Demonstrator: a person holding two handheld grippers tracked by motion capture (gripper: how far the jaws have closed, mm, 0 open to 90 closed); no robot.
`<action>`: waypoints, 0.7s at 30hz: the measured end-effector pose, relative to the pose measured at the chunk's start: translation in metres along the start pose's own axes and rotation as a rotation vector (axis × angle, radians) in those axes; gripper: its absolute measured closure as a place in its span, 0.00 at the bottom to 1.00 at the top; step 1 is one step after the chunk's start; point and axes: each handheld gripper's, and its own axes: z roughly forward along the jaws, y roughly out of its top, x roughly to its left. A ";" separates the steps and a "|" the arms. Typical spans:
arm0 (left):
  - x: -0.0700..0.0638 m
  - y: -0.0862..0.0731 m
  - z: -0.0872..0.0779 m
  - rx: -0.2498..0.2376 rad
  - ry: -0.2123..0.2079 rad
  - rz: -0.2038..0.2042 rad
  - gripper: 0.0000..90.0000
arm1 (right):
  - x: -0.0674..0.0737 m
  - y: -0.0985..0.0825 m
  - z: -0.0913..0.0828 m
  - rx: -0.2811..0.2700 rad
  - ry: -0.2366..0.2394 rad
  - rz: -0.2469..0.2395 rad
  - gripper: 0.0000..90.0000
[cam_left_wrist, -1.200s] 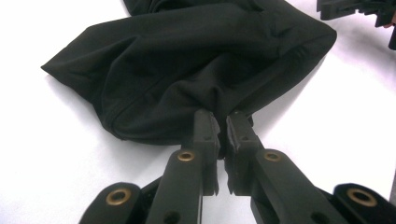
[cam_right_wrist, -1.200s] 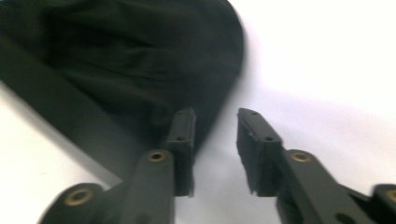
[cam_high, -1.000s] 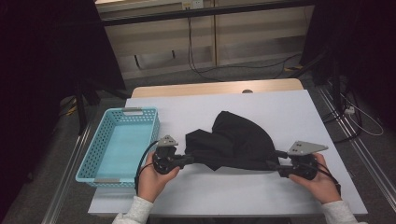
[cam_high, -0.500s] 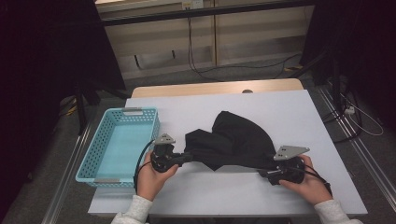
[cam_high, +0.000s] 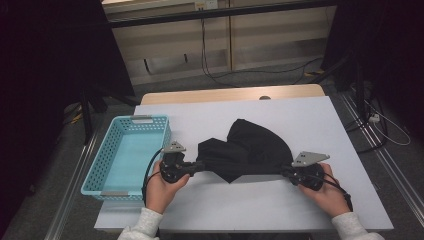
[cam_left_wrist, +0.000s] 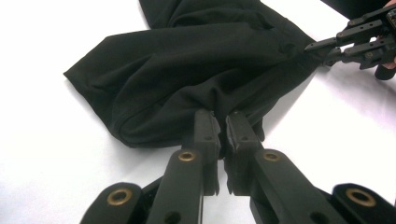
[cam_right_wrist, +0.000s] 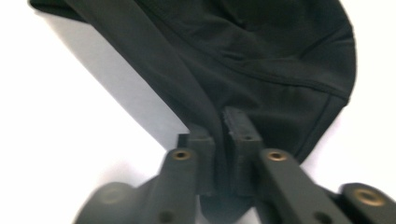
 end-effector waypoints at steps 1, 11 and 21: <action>0.000 0.001 -0.001 -0.001 0.001 -0.001 0.95 | 0.000 0.001 0.000 0.001 0.001 0.004 0.93; 0.011 0.006 -0.015 -0.047 0.027 -0.029 0.95 | 0.003 0.020 -0.018 -0.077 -0.026 -0.060 0.94; 0.013 0.017 -0.025 -0.077 0.008 -0.036 0.95 | -0.001 0.031 -0.045 -0.175 0.005 0.005 0.97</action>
